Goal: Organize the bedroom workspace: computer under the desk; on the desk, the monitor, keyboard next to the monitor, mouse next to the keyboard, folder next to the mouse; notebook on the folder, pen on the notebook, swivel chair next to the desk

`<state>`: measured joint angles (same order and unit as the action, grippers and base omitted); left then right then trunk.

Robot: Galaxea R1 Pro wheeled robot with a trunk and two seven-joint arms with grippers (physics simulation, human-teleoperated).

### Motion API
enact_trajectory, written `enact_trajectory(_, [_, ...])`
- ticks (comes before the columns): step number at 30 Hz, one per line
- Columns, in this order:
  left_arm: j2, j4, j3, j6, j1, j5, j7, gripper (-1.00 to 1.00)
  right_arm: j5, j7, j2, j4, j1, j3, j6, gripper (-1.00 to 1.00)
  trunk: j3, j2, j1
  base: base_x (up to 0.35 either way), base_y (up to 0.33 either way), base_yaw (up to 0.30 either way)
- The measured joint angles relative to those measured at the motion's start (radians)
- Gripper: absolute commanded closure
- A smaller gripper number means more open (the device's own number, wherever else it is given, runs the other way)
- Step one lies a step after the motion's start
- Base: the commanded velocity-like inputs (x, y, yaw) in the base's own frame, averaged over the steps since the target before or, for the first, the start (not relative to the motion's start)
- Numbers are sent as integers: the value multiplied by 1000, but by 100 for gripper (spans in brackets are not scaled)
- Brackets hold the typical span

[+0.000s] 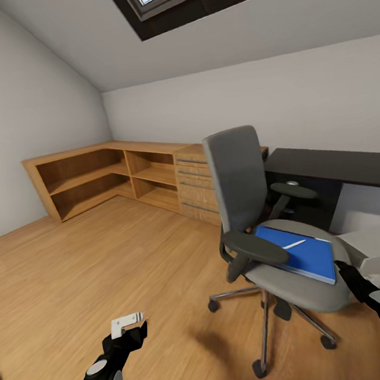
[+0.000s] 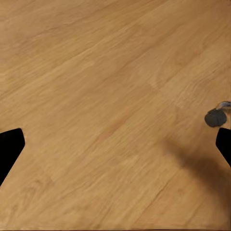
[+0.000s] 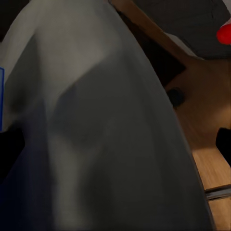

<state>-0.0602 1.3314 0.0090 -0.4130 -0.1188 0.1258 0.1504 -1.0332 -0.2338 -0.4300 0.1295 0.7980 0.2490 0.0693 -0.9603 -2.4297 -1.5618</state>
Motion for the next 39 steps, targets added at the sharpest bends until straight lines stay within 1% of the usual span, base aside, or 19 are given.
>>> enact_trajectory(3, [0,-6,-1,1,0,-1,-1,-100,-1,-1,0,1,0,2,1,-100,0,0,0,0,0,193])
enact_trajectory(6, [-1,-9,-2,2,0,-2,-1,-100,-2,-8,9,4,0,-2,1,-100,-1,0,0,0,0,50])
enact_trajectory(7, [-1,-10,-2,2,0,-2,0,-100,-3,-11,10,4,0,-8,1,-100,-1,0,0,0,0,14])
enact_trajectory(12, [-2,-10,-6,2,0,-3,-2,-100,-6,-13,10,2,0,-7,1,-100,-1,0,0,0,0,6])
enact_trajectory(16, [-2,-12,-22,2,0,-4,-5,-100,-6,-12,10,2,0,-9,1,-100,-1,0,0,0,-24,1])
enact_trajectory(18, [-1,-16,-35,3,0,-4,-4,-100,-4,-12,10,3,0,-19,1,-100,-1,0,0,0,-223,0])
enact_trajectory(22, [-1,-28,-36,2,0,-4,-4,-100,-1,-9,8,3,-1,-22,-2,-100,-1,0,0,0,-56,0])
enact_trajectory(33, [-3,-30,-36,1,0,-4,-3,-100,1,-9,7,3,0,-22,-3,-100,34,77,42,0,-1,0])
enact_trajectory(39, [-2,-30,-36,1,0,-4,-4,-100,1,-9,7,2,-1,-23,-4,-100,34,77,42,0,0,0])
